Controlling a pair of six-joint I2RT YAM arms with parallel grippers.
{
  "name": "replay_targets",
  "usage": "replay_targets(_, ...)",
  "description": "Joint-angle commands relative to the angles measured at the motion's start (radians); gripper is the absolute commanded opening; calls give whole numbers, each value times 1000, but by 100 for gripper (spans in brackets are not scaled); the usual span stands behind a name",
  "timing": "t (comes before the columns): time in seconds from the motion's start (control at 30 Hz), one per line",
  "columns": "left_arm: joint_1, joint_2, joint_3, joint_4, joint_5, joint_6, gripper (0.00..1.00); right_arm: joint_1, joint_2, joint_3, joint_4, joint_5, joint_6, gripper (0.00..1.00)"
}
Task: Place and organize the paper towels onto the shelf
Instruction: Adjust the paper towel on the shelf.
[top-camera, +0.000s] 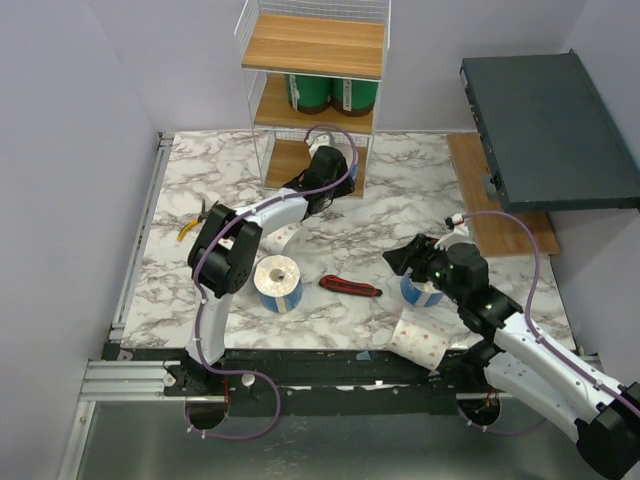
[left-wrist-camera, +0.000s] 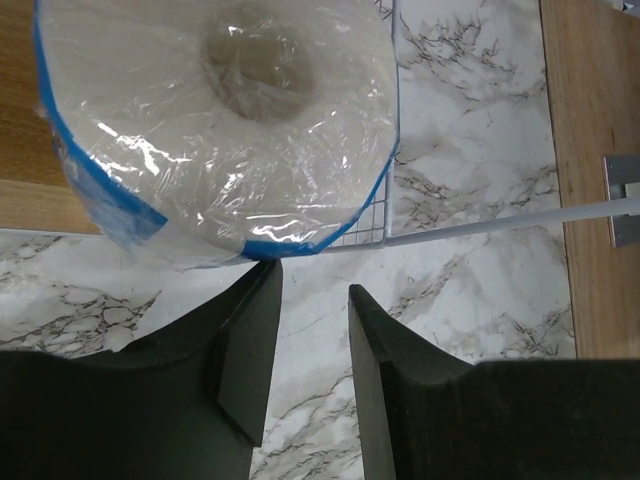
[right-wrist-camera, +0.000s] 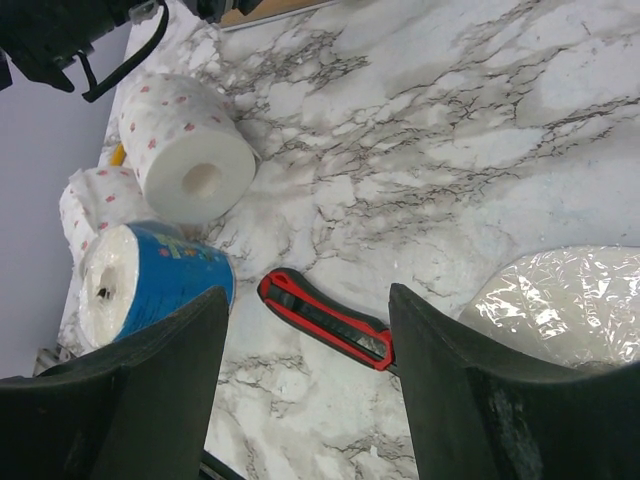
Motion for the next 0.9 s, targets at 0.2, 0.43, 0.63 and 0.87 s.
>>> replay_targets(0.2, -1, -195, -244, 116, 2, -17, 41, 0, -1, 48, -31, 26, -20, 69)
replay_targets(0.43, 19, -309, -403, 239, 43, -91, 45, -1, 23, 42, -7, 5, 1, 69)
replay_targets(0.63, 122, -286, -554, 588, 315, -380, 49, 0, 9, 44, -7, -5, 11, 69)
replay_targets(0.87, 152, -231, -618, 853, 331, -593, 99, -1, -12, 42, -14, 1, 11, 69)
